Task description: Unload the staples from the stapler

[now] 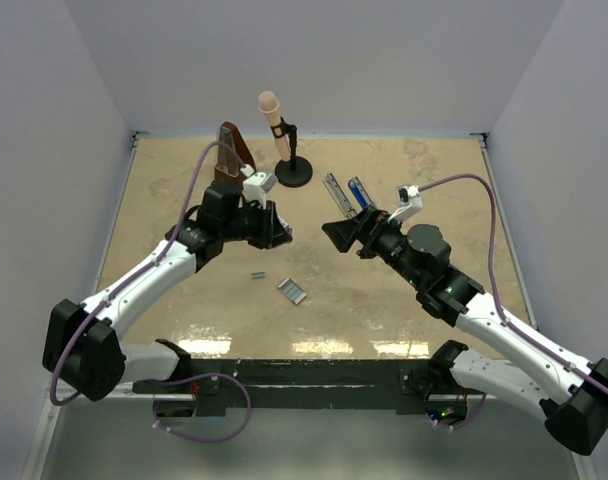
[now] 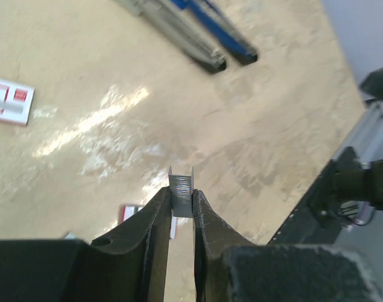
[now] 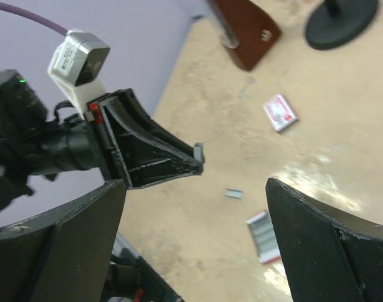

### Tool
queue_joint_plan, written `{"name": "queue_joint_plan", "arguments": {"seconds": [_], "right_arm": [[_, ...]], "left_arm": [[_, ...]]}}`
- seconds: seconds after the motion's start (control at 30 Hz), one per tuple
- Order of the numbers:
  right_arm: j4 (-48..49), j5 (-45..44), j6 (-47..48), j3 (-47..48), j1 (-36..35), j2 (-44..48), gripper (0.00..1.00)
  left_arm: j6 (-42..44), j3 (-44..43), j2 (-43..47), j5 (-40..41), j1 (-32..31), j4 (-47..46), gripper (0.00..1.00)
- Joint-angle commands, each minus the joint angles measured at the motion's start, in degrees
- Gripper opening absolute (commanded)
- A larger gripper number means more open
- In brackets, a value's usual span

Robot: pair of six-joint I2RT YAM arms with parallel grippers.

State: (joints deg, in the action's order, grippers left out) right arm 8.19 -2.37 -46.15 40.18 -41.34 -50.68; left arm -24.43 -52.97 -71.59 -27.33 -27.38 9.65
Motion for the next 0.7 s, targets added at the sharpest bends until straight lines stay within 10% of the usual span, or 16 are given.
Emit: {"name": "queue_joint_plan", "arguments": {"seconds": [0.0,0.67], "right_arm": [[-8.0,-9.0,4.0,1.6,0.1,1.8,0.99],[-12.8,-17.2,3.1,-2.2,0.0,11.0,0.99]], "left_arm": [[8.1,-5.6,-4.3,16.3,-5.0,14.6,0.15],[8.8,-12.7,-23.9,36.4,-23.7,22.0,0.16]]}}
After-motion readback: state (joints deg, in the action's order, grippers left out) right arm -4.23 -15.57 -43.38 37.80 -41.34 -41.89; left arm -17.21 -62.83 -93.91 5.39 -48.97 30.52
